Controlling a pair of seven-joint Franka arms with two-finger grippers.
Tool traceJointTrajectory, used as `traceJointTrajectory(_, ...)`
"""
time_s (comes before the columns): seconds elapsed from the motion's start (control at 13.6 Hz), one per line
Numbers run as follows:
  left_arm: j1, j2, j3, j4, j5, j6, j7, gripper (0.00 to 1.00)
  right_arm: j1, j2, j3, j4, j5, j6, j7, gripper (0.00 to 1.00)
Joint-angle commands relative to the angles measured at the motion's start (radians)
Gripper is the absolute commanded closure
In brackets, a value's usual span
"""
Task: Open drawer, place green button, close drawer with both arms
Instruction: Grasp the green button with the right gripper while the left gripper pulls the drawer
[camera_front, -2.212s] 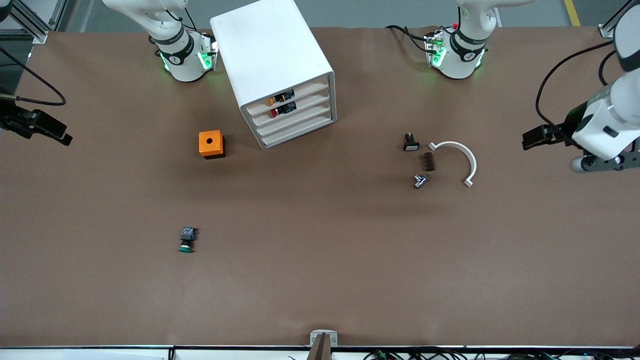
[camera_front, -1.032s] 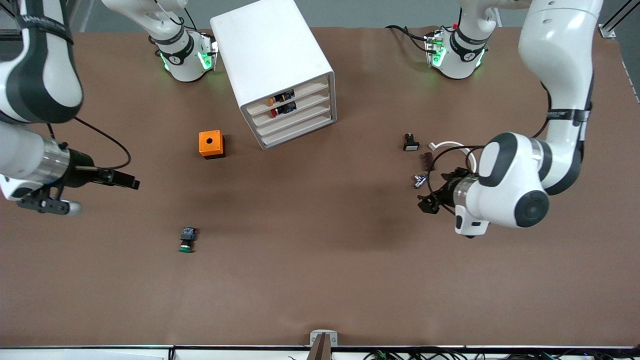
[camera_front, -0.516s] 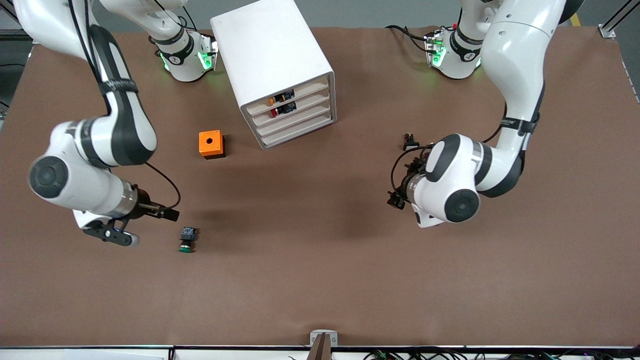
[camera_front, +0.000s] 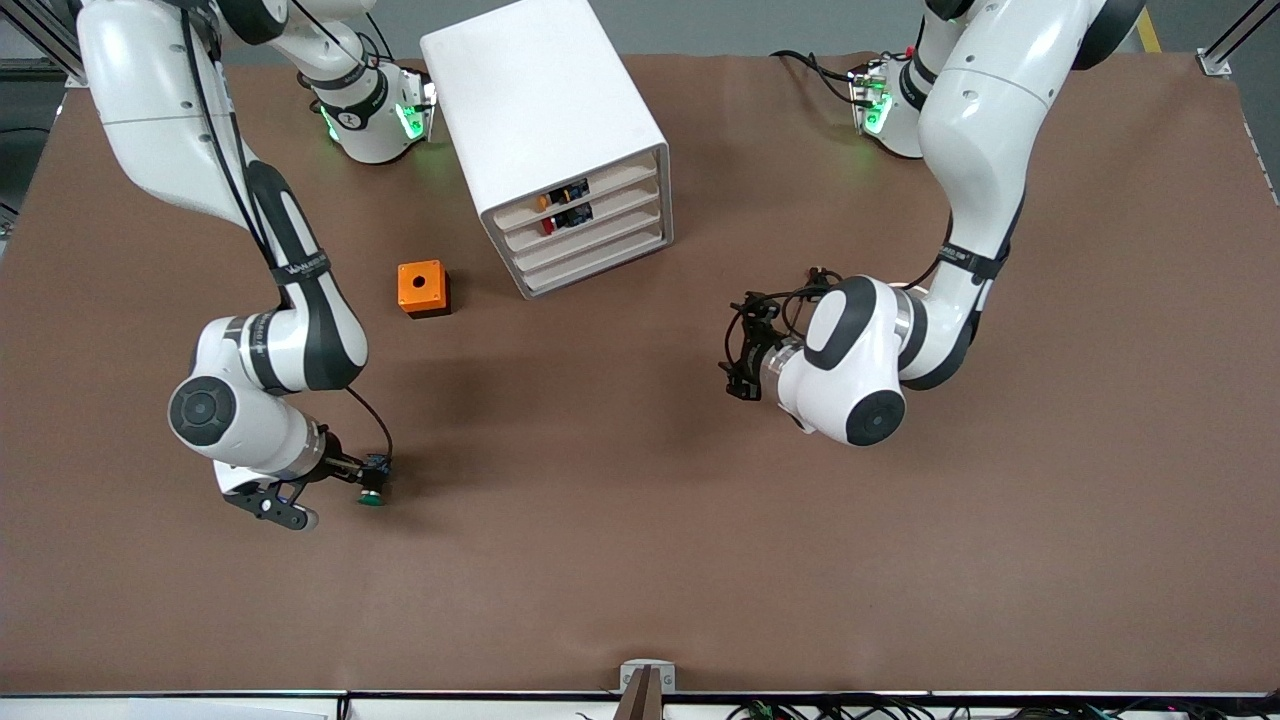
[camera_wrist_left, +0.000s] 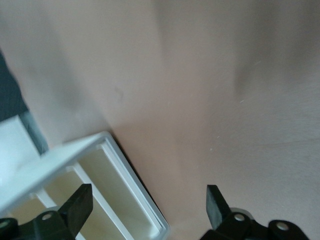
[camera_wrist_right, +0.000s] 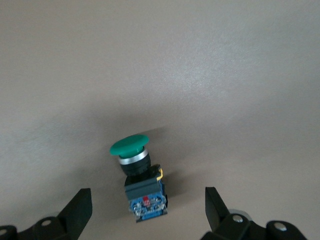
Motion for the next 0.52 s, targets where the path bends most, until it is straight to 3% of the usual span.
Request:
traceJointTrajectory(0.0, -0.045, 0.033, 0.007, 0.021, -0.063, 0.009, -0.134, 0.01, -0.003, 0.033, 0.005, 0.018, -0.026, 0.018, 0.033, 0.0)
traceJointTrajectory(0.29, -0.048, 0.053, 0.007, 0.015, -0.277, 0.007, -0.185, 0.01, -0.003, 0.053, 0.005, 0.005, -0.024, 0.033, 0.04, 0.01)
traceJointTrajectory(0.44, -0.054, 0.076, 0.007, 0.015, -0.331, 0.007, -0.276, 0.03, -0.002, 0.054, 0.006, -0.011, -0.019, 0.042, 0.042, 0.03)
